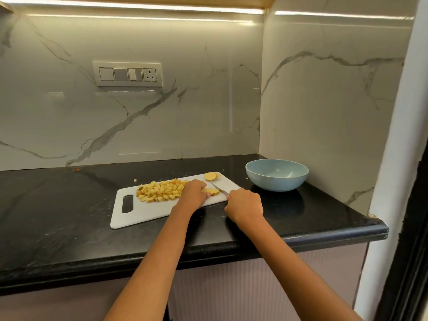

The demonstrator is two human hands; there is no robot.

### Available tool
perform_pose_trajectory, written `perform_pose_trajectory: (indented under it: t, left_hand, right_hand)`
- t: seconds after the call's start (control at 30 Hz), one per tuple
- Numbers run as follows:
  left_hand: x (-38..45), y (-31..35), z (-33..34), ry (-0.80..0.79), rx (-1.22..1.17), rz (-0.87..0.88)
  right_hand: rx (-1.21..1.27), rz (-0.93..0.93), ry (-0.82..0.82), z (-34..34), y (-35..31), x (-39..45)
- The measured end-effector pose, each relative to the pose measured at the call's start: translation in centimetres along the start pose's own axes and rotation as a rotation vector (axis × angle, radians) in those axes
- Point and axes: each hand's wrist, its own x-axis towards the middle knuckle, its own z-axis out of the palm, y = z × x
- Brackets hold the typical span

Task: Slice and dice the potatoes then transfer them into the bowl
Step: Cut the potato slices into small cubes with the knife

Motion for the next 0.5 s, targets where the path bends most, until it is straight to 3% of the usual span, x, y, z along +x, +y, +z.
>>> perform_pose_trajectory:
  t: [0.5]
  left_hand:
    - [-0.47,-0.53,0.13,0.045,-0.102,0.033]
  right_hand:
    - [0.118,0.025,0.017,-0.4,-0.2,-0.83]
